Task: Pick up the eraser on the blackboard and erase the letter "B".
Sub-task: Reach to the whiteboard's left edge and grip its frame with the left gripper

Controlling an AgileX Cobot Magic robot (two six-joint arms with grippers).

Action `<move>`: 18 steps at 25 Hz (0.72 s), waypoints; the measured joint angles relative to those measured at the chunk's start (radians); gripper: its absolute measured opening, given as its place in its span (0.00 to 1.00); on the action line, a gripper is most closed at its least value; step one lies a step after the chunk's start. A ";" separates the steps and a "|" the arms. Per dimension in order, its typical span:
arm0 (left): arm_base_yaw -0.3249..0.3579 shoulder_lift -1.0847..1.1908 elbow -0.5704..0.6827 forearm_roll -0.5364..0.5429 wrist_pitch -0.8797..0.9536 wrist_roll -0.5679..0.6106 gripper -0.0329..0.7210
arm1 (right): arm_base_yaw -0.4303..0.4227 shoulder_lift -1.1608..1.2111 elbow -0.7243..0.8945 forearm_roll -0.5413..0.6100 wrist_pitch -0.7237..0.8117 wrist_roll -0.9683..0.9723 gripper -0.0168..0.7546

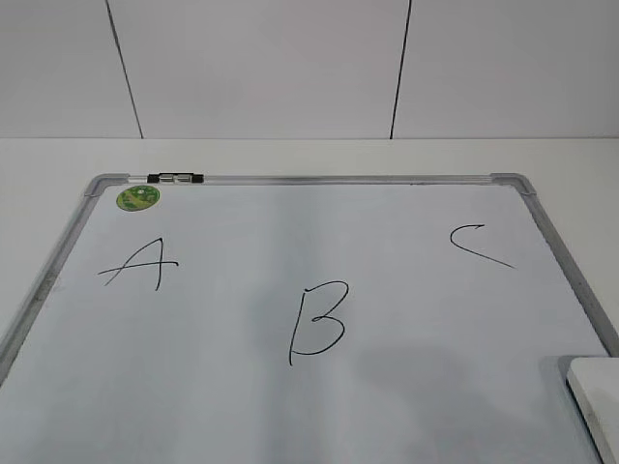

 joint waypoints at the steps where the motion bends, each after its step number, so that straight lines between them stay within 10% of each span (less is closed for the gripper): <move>1: 0.000 0.000 0.000 0.000 0.000 0.000 0.36 | 0.000 0.000 0.000 0.000 0.000 0.000 0.76; 18: 0.000 0.000 0.000 0.000 0.000 0.000 0.36 | 0.000 0.078 -0.123 0.019 0.111 0.028 0.76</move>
